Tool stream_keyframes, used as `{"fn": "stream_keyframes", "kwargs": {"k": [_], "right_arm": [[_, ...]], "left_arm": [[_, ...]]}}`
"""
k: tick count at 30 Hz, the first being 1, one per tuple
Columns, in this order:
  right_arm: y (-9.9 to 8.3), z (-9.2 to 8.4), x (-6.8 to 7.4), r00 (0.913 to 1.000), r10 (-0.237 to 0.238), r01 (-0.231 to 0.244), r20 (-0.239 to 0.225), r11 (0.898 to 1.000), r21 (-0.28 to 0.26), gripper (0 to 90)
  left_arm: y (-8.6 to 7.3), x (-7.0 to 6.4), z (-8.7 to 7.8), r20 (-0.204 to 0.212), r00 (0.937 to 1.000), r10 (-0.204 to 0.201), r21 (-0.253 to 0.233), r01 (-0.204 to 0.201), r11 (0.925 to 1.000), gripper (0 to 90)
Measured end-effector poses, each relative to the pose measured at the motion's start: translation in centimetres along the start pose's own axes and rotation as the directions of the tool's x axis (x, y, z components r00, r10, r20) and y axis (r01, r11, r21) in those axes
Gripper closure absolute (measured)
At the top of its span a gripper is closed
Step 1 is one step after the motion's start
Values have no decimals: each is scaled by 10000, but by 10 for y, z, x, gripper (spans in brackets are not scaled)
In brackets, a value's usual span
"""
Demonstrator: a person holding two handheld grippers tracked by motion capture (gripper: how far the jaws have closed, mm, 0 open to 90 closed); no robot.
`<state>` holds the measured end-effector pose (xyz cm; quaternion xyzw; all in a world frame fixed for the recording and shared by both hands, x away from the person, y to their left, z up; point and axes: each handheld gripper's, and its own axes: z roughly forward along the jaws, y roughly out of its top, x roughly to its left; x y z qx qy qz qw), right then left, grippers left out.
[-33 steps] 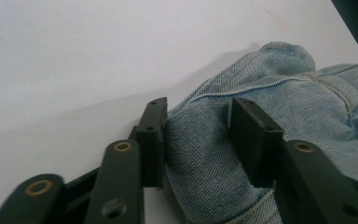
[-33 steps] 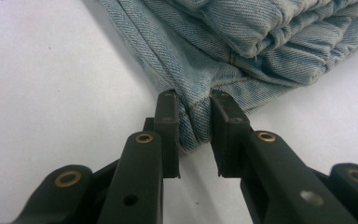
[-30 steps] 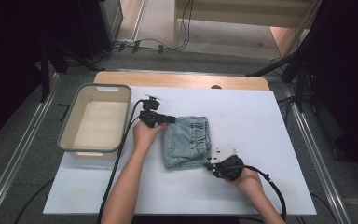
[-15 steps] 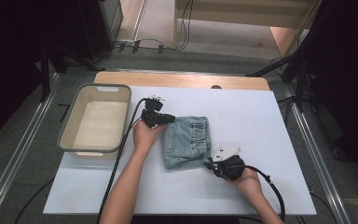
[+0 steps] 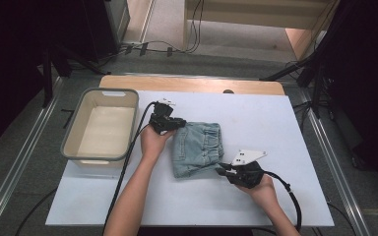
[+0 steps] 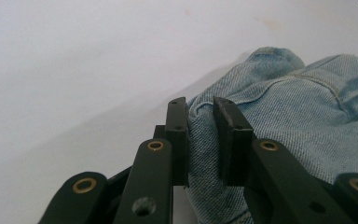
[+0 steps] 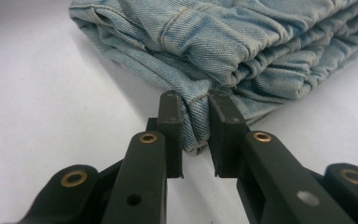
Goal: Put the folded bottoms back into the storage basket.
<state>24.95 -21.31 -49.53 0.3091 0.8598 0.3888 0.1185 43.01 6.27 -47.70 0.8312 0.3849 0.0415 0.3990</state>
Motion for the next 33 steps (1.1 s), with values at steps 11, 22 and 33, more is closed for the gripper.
{"fn": "stream_keyframes", "kwargs": {"k": [11,22,33], "right_arm": [[7,-13,5,9993,-351,358,113,9971,-679,751],[12,-25,5,9991,-404,379,-155,9897,-1383,752],[20,-37,6,9988,-491,472,-62,9821,-1825,751]], "left_arm": [[5,-5,-13,176,9998,50,-519,-41,9986,783],[16,-13,-29,247,9991,339,-1025,-312,9942,783],[33,-22,-45,104,9970,762,-1262,-743,9892,783]]}}
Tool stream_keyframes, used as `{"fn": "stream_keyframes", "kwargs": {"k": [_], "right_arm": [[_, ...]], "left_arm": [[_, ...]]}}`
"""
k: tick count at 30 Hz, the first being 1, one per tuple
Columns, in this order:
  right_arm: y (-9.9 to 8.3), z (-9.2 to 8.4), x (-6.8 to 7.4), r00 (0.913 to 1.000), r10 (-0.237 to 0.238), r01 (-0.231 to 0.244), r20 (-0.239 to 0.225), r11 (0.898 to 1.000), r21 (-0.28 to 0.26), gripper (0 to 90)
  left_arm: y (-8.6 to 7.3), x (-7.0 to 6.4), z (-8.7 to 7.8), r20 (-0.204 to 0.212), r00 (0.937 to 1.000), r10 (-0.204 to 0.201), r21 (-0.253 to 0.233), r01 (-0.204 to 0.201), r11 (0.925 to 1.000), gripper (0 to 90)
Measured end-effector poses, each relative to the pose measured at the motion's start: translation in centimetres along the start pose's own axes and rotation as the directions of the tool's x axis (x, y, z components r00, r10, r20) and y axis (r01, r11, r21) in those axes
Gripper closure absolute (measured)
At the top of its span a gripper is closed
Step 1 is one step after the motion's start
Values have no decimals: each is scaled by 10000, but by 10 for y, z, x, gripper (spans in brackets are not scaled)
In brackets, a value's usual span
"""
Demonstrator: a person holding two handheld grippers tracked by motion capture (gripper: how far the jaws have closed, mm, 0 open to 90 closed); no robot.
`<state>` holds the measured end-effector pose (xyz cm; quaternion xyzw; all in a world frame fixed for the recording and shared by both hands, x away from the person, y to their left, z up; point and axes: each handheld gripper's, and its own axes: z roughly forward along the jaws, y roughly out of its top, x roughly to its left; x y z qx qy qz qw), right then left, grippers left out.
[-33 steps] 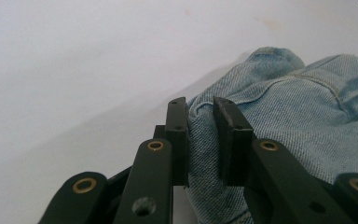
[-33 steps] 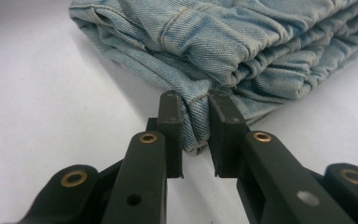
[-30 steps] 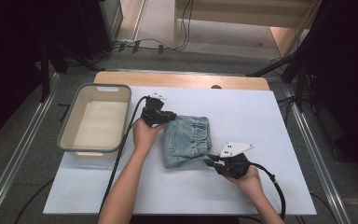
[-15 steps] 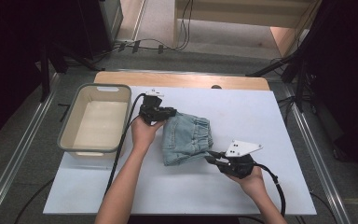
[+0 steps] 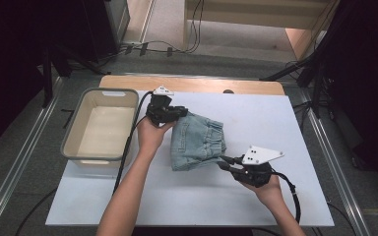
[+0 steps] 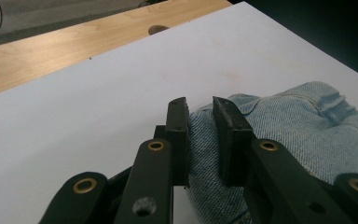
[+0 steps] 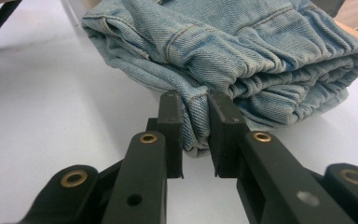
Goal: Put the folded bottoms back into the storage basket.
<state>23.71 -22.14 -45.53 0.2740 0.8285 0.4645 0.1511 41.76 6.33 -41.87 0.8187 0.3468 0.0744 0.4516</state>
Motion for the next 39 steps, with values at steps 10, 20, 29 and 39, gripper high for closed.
{"fn": "stream_keyframes", "kwargs": {"k": [10,20,29,39], "right_arm": [[9,-6,-1,9999,-82,84,73,9997,-250,751],[19,-6,-1,9998,-207,208,22,9988,-435,751],[32,-6,1,9993,-365,366,18,9977,-566,750],[44,-2,3,9986,-520,516,-34,9962,-701,750]], "left_arm": [[11,-3,-8,-110,9996,253,-62,-254,9997,783],[22,-2,-19,-294,9981,537,-116,-541,9985,783],[27,0,-31,-449,9970,638,-251,-650,9976,782],[30,6,-42,-590,9956,730,-263,-746,9969,782]]}}
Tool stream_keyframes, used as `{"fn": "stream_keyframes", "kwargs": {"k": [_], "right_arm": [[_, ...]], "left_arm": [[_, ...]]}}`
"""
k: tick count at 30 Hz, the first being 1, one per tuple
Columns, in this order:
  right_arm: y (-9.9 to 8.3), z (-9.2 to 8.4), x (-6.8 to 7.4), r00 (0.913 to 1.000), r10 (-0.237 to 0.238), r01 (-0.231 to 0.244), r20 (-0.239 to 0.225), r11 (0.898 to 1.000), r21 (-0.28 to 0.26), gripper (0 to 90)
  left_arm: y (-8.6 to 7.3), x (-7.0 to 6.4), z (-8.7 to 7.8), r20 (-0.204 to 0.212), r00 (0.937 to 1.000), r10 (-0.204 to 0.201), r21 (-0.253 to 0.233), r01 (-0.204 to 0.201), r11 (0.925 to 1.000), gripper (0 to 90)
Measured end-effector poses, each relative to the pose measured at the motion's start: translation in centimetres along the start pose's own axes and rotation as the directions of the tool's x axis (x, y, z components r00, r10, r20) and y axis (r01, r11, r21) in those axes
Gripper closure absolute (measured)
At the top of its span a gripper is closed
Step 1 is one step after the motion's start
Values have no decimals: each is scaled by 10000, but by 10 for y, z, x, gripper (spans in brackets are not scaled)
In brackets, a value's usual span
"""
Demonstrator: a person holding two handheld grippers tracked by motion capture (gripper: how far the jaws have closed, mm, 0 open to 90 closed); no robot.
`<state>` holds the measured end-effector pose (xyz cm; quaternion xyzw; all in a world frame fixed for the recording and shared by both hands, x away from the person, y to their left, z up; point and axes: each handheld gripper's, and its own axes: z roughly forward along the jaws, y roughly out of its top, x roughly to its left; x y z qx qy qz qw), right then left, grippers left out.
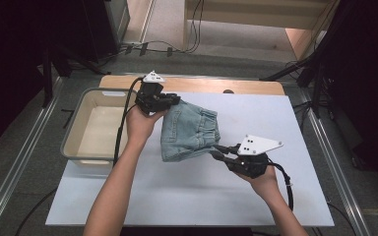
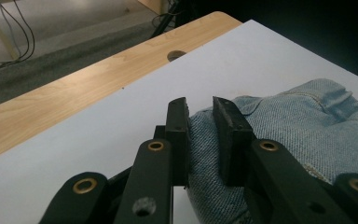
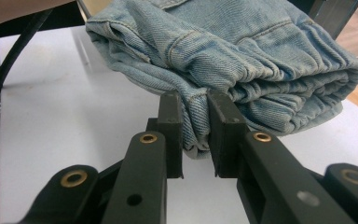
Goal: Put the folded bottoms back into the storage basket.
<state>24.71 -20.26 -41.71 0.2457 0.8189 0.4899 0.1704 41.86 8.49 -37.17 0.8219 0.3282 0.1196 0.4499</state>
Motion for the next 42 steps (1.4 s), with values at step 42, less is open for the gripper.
{"fn": "stream_keyframes", "kwargs": {"k": [42], "right_arm": [[39,15,9,9982,-574,568,-188,9978,-349,749]], "left_arm": [[11,18,-44,-360,9991,233,-495,-250,9985,782]]}}
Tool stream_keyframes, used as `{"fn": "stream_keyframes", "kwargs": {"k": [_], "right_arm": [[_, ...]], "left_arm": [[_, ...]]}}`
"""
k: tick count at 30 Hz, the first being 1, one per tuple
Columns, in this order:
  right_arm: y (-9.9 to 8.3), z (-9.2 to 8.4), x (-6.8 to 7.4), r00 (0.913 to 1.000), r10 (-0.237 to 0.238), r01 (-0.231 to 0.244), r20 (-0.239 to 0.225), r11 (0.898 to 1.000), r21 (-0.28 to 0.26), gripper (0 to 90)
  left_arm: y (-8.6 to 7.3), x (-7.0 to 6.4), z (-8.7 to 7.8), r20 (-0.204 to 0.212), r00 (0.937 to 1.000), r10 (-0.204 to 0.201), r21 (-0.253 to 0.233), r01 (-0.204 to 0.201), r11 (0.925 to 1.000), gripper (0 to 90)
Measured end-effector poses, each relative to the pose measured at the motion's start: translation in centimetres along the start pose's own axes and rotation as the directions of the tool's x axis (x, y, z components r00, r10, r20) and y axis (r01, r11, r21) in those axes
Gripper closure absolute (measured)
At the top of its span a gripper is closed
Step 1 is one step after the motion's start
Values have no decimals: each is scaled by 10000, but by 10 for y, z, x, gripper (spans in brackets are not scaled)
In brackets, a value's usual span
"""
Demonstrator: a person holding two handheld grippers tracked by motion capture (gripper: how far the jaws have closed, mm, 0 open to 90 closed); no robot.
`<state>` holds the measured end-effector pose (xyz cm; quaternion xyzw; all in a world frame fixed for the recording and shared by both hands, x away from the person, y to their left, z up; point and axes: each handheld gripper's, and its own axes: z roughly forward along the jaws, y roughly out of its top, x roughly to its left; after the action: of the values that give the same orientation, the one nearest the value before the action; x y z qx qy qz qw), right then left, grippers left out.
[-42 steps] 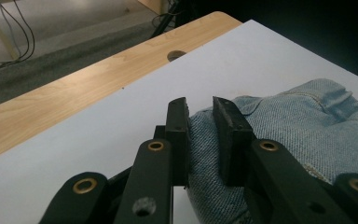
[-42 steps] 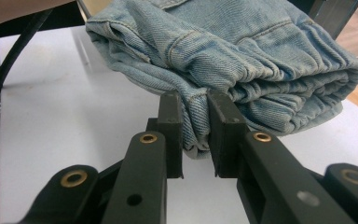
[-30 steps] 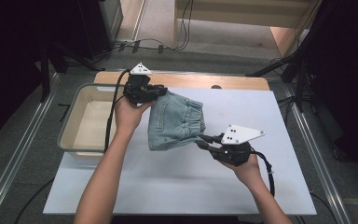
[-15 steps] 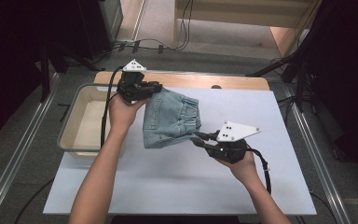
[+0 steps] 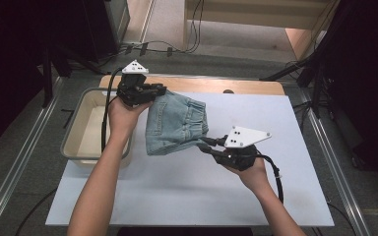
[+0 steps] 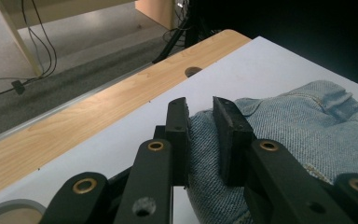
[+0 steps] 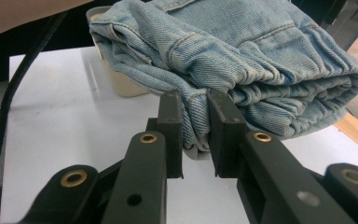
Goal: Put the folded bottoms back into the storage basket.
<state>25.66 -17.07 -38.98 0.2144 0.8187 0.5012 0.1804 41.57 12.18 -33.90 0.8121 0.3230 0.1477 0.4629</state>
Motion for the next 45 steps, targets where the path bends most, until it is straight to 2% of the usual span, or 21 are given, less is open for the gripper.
{"fn": "stream_keyframes", "kwargs": {"k": [20,45], "right_arm": [[12,12,5,9999,-124,123,-59,9999,-53,749],[33,37,16,9985,-381,377,-389,9992,-120,750]], "left_arm": [[-3,11,-16,-234,9997,28,-120,-31,9999,781],[-11,31,-42,-612,9980,-138,-395,114,9992,781]]}}
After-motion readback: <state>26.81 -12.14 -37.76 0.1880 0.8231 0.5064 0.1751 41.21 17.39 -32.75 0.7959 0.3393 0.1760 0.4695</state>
